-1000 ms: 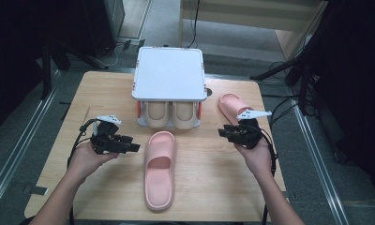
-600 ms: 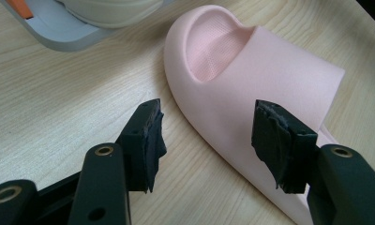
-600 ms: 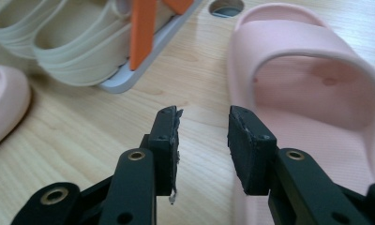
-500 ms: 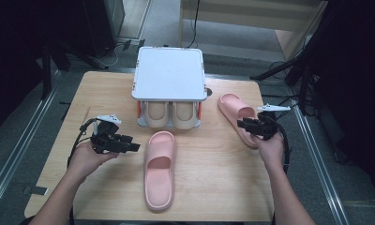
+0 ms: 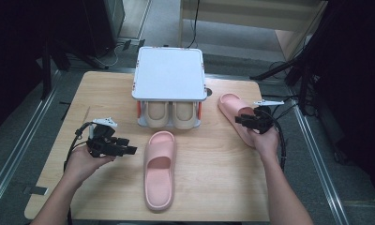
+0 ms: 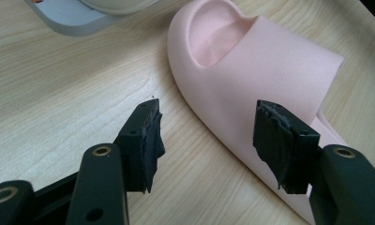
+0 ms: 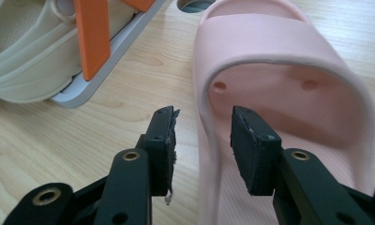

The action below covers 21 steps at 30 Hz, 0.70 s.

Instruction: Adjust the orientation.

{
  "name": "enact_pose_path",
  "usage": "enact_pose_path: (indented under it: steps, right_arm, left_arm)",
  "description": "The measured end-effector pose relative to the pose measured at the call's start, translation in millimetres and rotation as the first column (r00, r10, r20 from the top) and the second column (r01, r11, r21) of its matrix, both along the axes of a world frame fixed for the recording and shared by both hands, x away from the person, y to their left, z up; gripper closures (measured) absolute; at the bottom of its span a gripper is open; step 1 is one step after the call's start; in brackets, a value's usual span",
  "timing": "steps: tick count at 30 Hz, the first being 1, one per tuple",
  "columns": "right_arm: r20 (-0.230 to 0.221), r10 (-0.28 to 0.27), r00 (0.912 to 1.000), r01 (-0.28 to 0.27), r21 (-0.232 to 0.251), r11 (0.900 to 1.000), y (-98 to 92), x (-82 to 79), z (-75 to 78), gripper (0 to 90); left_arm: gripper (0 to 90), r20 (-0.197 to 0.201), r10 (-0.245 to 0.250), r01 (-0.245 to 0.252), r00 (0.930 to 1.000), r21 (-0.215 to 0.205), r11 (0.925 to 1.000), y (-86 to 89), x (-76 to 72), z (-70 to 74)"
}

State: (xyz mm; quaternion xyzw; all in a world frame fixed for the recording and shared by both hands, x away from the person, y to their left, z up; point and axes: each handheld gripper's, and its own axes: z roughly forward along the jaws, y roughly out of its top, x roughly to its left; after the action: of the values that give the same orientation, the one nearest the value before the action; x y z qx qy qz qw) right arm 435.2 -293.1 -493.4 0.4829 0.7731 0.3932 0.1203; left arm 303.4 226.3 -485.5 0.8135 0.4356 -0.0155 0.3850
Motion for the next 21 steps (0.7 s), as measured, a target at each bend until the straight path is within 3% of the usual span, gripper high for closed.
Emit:
enact_pose_path:
  steps: [3,8,11,15,21]
  right_arm:
    - [-0.019,0.010,0.9998,-0.010,0.009,1.000,6.1,7.9,-4.4,63.6]
    - [-0.008,-0.004,1.0000,0.003,-0.074,0.997,15.9,14.1,-6.7,79.3]
    - [-0.011,-0.019,0.9998,0.018,-0.079,0.997,14.1,14.2,-4.9,83.4]
    - [0.044,-0.015,0.9989,0.021,-0.138,0.990,16.2,9.9,5.2,85.9]
    - [0.036,0.006,0.9993,-0.001,-0.121,0.993,19.2,-0.9,18.6,86.1]
  left_arm:
    - [42.4,-0.002,0.012,-0.012,0.9999,-0.004,0.9999,3.1,-3.3,-0.9]
    - [42.4,0.001,0.030,-0.030,0.9995,-0.011,0.9995,8.1,-6.8,-0.8]
    - [42.4,-0.002,0.033,-0.033,0.9994,-0.015,0.9993,8.8,-7.0,-1.5]
    - [41.9,-0.008,0.038,-0.038,0.9992,-0.013,0.9992,9.2,-5.9,-2.3]
    - [40.5,-0.006,0.039,-0.039,0.9992,-0.025,0.9989,8.2,-4.0,-0.4]
